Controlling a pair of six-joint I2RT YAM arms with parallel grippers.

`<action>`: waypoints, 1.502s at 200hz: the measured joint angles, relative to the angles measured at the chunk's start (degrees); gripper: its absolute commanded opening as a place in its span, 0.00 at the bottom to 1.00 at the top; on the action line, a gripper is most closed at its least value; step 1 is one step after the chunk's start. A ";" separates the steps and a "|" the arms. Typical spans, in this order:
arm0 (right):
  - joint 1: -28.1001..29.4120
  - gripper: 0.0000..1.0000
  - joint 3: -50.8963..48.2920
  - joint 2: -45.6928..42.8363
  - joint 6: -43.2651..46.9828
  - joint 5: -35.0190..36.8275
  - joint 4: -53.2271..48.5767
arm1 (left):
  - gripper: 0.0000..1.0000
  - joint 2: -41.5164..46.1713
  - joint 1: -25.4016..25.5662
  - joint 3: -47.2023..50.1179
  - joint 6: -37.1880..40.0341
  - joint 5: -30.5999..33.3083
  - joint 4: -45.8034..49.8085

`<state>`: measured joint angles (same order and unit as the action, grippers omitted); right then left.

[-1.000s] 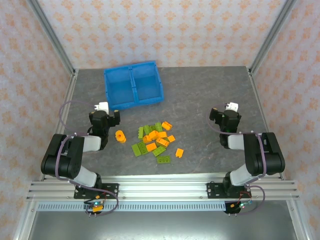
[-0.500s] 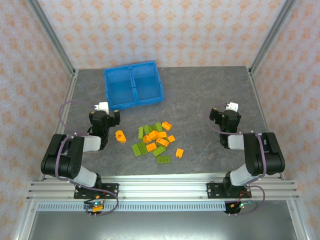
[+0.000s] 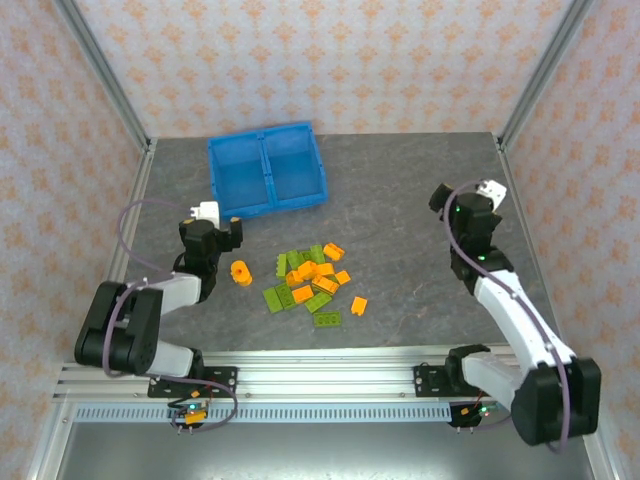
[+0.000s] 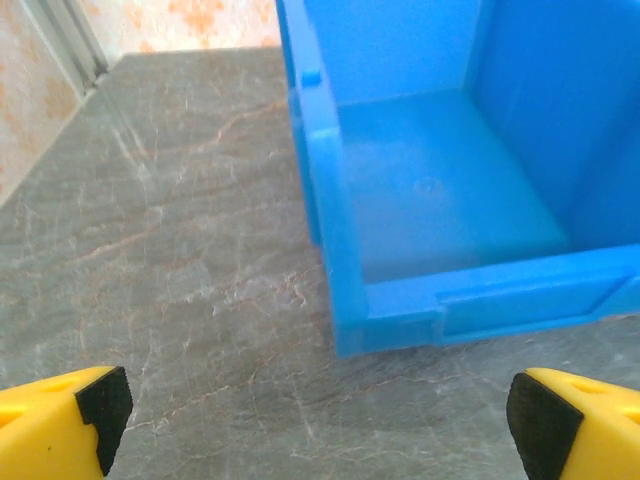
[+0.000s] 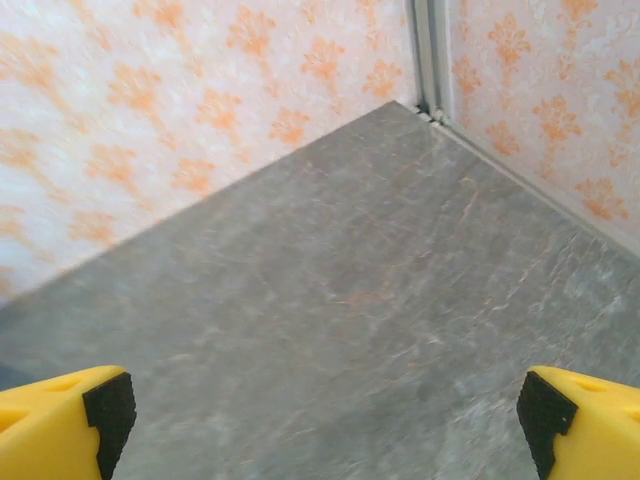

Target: Sort the legos into containers by color

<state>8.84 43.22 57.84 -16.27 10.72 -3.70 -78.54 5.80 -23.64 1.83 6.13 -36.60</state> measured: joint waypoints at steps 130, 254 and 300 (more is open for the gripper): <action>31.34 0.99 14.16 26.03 -9.40 -21.22 -34.25 | 0.99 31.19 54.42 -22.84 20.81 2.36 44.46; 42.51 0.65 6.05 33.33 -31.85 -17.59 -31.56 | 1.00 40.41 66.97 -15.08 39.26 7.32 70.66; 42.56 0.39 3.89 31.39 -36.54 -14.58 -32.04 | 1.00 51.01 66.95 -10.99 40.79 10.75 70.47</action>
<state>51.40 47.11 89.23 -52.82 -3.86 -35.75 -27.53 72.75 -34.63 42.61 16.88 33.87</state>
